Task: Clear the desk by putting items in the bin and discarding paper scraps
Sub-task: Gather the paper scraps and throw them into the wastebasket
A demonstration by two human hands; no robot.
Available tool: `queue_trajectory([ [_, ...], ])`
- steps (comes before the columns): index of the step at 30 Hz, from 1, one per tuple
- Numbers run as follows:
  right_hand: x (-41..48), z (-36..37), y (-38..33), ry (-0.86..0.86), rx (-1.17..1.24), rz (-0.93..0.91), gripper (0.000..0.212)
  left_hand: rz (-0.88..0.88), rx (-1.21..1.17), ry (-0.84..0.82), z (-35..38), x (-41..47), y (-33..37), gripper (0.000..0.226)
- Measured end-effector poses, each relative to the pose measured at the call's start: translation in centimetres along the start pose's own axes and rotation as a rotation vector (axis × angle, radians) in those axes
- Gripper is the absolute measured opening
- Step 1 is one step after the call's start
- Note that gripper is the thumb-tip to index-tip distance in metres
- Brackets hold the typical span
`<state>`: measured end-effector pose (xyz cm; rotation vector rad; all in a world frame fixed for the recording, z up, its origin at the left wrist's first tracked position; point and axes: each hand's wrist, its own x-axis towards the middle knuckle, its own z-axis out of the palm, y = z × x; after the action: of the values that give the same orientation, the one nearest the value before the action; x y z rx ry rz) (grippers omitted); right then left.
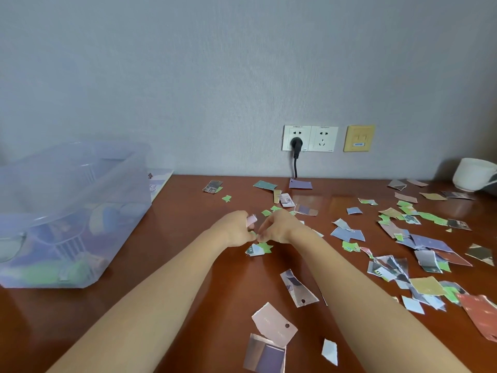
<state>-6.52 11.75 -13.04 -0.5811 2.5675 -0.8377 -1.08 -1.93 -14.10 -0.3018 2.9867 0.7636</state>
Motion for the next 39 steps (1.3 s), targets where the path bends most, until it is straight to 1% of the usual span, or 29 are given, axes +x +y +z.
queue_trajectory([
  [5,-0.1,0.2,0.0,0.0,-0.011,0.013,0.014,-0.034,0.008,-0.022,0.0,0.2,0.2,0.036],
  [8,-0.2,0.2,0.1,0.007,-0.015,0.007,0.002,-0.025,-0.002,-0.013,0.2,0.2,0.2,0.035],
  [10,-0.3,0.2,0.1,0.014,-0.001,-0.002,0.01,-0.021,0.007,0.004,0.4,0.0,0.2,0.034],
  [12,-0.4,0.1,0.1,0.018,0.013,-0.009,0.012,-0.02,0.011,0.019,0.7,-0.1,0.2,0.031],
  [16,-0.5,0.2,0.3,0.031,0.038,-0.009,0.012,-0.015,-0.047,0.054,1.0,-0.1,-0.3,0.017],
  [19,-0.6,0.4,0.3,0.047,0.049,-0.008,0.007,-0.009,-0.092,0.058,1.0,-0.2,-0.4,0.013],
  [23,-0.6,0.5,0.3,0.05,0.062,0.01,0.007,-0.02,-0.106,0.038,0.9,-0.1,-0.5,0.02],
  [31,-1.0,0.5,0.5,0.098,0.061,-0.014,0.018,-0.07,-0.09,-0.027,0.7,0.2,-0.1,0.029],
  [34,-1.1,0.5,0.7,0.104,0.066,-0.035,0.016,-0.091,-0.107,-0.025,0.8,0.4,-0.4,0.029],
  [37,-0.9,0.7,0.9,0.103,0.059,-0.044,0.006,-0.082,-0.087,-0.01,0.8,0.1,-0.4,0.025],
  [39,-1.1,0.6,0.8,0.082,0.047,-0.053,0.004,-0.063,-0.05,0.015,0.9,-0.4,-0.3,0.022],
])
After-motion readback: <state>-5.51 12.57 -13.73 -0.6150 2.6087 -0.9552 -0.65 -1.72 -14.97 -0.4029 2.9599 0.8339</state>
